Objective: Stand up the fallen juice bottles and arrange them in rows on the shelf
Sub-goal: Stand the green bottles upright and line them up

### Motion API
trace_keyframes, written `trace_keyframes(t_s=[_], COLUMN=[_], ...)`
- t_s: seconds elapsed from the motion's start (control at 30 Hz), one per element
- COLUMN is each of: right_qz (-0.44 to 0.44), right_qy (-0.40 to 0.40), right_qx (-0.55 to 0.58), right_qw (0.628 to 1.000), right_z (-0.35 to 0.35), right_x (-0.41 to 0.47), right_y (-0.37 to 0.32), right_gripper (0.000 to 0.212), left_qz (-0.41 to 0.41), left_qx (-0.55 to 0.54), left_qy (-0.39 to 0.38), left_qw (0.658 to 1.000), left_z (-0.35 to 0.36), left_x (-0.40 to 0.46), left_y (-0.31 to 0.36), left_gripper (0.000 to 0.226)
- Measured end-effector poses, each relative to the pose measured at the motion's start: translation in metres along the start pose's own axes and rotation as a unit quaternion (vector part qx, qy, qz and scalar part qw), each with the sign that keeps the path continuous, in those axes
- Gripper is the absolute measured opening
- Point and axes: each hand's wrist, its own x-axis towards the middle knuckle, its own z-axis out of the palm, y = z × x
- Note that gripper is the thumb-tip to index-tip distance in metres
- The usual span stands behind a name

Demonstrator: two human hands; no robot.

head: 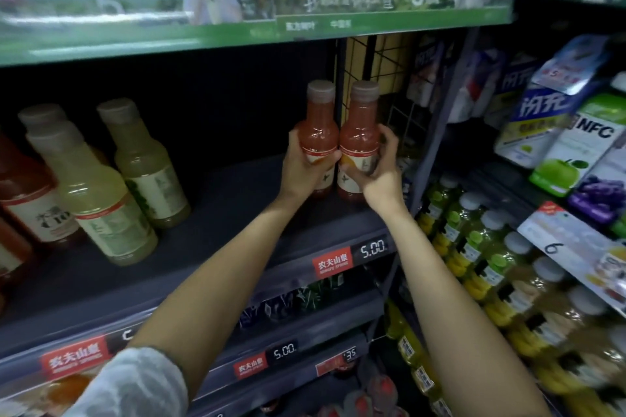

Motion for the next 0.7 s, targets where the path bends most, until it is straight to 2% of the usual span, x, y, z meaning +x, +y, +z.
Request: trace_keyframes(t_s=[0.07,0.27,0.43,0.6,0.7], right_qz=[0.005,0.006,0.022,0.055,0.07], right_qy=[-0.01,-0.004,0.009,-0.057,-0.039], right_qx=[-0.005,-0.107,-0.071,-0.01,-0.031], right_qw=[1.0,0.994,0.997,0.997,0.996], right_z=[0.0,0.008,0.02,0.027,0.027], right_x=[-0.001,-0.006,-0.014,-0.015,-0.02], right_y=[-0.001,0.001,-0.001,-0.01,-0.019], right_gripper=[0.088,0.087,0.097,0.116,0.117], left_qz=[-0.008,-0.004,-0.016,-0.079,-0.122], left_qx=[-0.004,-0.002,-0.013,-0.023,-0.032], left_qy=[0.009,0.007,0.025,-0.01,-0.052], left_qw=[1.0,1.0,0.999,0.997,0.991], left_z=[0.004,0.009,0.017,0.007,-0.003], left_x=[0.006,0.008,0.005,0.011,0.0], left_y=[-0.002,-0.004,0.006,0.012,0.028], left_gripper=[0.073,0.1,0.095,0.11,0.117])
